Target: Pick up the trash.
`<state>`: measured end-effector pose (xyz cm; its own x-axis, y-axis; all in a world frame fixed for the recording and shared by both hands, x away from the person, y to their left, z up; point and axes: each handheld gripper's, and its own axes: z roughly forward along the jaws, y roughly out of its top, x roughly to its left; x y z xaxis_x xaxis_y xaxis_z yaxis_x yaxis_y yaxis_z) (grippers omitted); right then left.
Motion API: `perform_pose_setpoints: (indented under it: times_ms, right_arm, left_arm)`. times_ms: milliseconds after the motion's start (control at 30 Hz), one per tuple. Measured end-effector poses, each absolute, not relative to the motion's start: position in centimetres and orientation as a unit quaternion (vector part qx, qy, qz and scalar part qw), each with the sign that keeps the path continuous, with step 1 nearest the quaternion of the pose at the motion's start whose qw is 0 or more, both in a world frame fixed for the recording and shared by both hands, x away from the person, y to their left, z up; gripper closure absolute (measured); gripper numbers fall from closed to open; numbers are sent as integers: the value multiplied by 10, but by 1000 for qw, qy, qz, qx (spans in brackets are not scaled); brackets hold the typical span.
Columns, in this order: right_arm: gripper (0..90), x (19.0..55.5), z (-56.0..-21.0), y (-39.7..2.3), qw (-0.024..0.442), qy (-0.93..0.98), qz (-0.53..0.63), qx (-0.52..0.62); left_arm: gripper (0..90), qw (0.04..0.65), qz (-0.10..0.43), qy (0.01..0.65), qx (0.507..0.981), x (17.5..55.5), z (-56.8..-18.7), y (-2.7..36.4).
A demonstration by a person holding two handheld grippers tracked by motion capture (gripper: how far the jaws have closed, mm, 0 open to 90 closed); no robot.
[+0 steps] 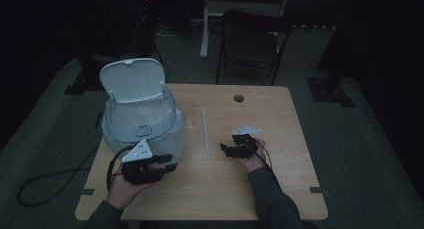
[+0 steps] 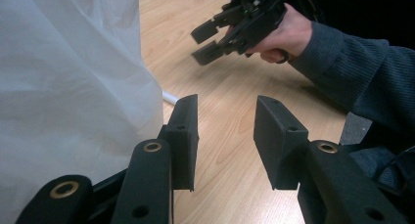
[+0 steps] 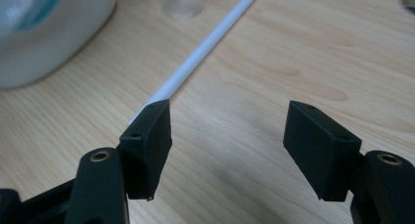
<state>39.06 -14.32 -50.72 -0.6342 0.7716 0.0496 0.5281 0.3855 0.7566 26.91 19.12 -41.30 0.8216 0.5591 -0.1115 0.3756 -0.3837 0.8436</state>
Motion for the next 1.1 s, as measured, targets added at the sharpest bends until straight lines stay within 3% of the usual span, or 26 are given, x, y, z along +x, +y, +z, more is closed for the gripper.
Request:
perform_pose_setpoints:
  times_ms: [400, 700, 1100]
  right_arm:
    - [335, 406, -520, -88, 149, 837, 375, 370]
    - [346, 413, -533, -79, 161, 850, 343, 367]
    - [465, 422, -535, -91, 163, 855, 325, 369]
  left_arm:
    - [624, 478, 100, 290, 823, 264, -415, 198]
    - [623, 478, 100, 295, 821, 261, -417, 199]
    - [623, 477, 98, 295, 822, 261, -419, 197]
